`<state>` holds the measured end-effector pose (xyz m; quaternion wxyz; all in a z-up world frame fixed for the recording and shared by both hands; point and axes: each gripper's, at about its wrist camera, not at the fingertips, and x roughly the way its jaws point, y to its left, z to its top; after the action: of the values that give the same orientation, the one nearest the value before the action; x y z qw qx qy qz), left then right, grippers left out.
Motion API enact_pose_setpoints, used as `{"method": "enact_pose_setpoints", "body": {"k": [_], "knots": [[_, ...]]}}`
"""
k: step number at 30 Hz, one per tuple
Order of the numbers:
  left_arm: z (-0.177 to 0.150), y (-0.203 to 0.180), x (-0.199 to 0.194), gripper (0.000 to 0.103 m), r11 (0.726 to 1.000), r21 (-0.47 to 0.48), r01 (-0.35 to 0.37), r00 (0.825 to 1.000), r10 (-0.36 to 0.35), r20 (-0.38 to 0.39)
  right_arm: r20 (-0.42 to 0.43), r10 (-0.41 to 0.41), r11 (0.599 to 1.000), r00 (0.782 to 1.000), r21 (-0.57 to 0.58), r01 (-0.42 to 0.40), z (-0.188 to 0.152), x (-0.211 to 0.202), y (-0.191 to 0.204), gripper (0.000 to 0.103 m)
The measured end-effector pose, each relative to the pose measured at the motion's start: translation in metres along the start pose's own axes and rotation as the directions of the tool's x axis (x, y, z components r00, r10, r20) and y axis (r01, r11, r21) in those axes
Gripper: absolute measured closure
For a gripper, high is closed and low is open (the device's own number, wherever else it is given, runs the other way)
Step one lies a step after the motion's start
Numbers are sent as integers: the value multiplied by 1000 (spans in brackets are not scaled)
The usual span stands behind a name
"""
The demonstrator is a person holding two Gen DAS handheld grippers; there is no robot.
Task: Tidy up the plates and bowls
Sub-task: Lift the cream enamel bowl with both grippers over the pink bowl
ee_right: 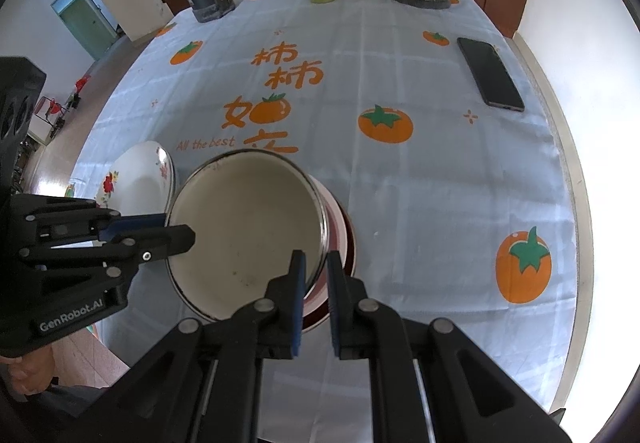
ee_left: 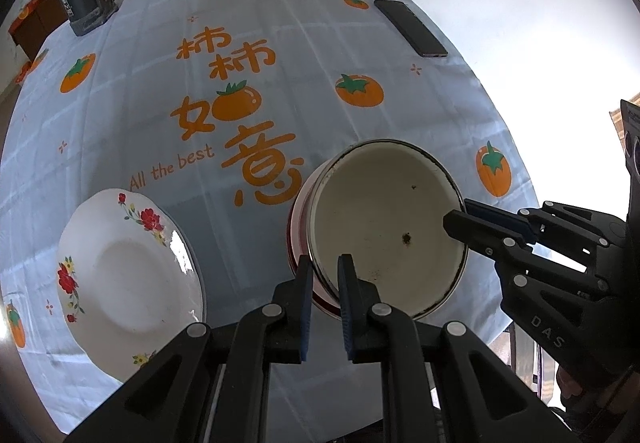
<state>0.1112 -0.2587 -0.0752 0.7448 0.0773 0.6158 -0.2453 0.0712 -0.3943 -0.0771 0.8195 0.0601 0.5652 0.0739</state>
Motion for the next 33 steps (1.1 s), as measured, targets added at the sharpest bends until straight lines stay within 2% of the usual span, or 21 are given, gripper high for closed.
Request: {"method": "enact_pose_setpoints", "body": {"k": [8, 11, 16, 33], "knots": [[0, 1, 1, 89, 1000, -2, 3, 1000, -3, -6, -7, 3, 1000, 1000, 4, -3, -2, 4, -2, 93], [-1, 5, 6, 89, 997, -39, 60, 997, -62, -53, -25, -9, 1000, 1000, -4, 9, -3, 6, -2, 93], [-4, 0, 4, 89, 999, -20, 48, 997, -50, -55, -57, -18, 1000, 998, -20, 17, -7, 6, -1, 93], [-4, 1, 1, 89, 1000, 0, -4, 1000, 4, -8, -11, -2, 1000, 1000, -13, 1, -3, 1, 4, 93]]}}
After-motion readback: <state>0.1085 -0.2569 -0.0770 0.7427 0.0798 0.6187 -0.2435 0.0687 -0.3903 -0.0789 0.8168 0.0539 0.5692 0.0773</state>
